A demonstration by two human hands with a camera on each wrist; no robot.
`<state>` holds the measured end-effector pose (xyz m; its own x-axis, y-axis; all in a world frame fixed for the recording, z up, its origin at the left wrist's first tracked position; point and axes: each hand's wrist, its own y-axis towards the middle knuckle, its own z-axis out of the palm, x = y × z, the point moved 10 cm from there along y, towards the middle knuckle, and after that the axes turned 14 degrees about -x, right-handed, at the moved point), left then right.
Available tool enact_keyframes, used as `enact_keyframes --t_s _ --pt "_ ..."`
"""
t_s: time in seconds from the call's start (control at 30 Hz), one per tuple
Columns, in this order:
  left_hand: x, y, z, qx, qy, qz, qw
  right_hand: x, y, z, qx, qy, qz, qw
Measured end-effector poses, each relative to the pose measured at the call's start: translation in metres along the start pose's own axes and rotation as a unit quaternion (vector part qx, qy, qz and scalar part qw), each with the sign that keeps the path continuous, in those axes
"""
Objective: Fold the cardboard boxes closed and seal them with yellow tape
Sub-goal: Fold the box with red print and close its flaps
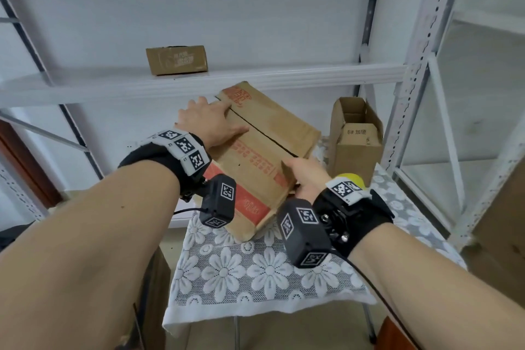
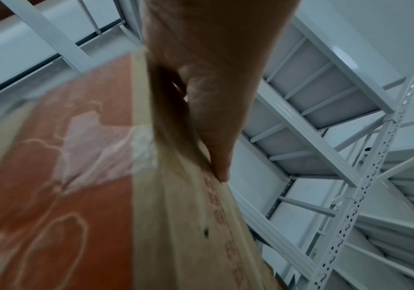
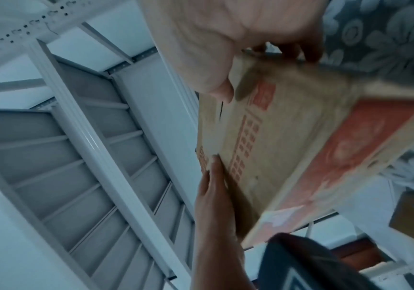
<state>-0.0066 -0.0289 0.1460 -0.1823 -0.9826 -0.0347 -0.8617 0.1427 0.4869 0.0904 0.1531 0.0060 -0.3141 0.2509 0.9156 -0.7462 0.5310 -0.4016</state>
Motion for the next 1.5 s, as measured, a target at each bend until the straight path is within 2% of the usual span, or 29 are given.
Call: enact_keyframes --t_s 0.17,0.3,0.37,0.5,0.73,0.87,1.0,1.17,1.3,1.5 --pt "0.012 -0.002 -0.006 0.004 -0.006 -0.024 1.000 0.017 -0.001 0.006 0.015 -0.020 -0.051 0.998" --pt "0.022 -0.006 -0.005 0.013 -0.009 -0.044 0.999 0.015 0.001 0.000 -0.010 -0.013 -0.044 0.999" --pt "0.026 -0.007 -0.005 0.018 -0.010 -0.050 0.999 0.017 0.002 -0.001 -0.012 -0.013 -0.063 0.998" --pt "0.033 -0.001 0.003 0.052 -0.032 -0.038 0.997 0.015 0.007 0.013 -0.009 -0.040 -0.104 0.994" --pt "0.045 0.011 0.019 0.076 -0.084 -0.074 0.991 0.020 0.019 0.032 -0.006 0.005 -0.118 0.993" --pt "0.063 0.014 0.027 0.063 -0.127 -0.122 0.982 0.015 0.028 0.045 0.016 0.035 -0.130 0.991" --pt "0.078 0.010 0.019 0.032 -0.183 -0.164 0.969 0.014 0.022 0.057 0.051 0.076 -0.109 0.990" --pt "0.077 0.006 -0.029 -0.049 -0.194 -0.190 0.961 0.050 -0.002 0.052 0.065 0.091 -0.155 0.982" --pt "0.061 -0.001 -0.060 -0.080 -0.213 -0.197 0.954 0.083 -0.010 0.030 0.057 0.040 -0.192 0.979" --pt "0.041 -0.029 -0.032 -0.025 -0.211 -0.213 0.954 0.093 -0.003 -0.003 0.044 -0.080 -0.231 0.969"
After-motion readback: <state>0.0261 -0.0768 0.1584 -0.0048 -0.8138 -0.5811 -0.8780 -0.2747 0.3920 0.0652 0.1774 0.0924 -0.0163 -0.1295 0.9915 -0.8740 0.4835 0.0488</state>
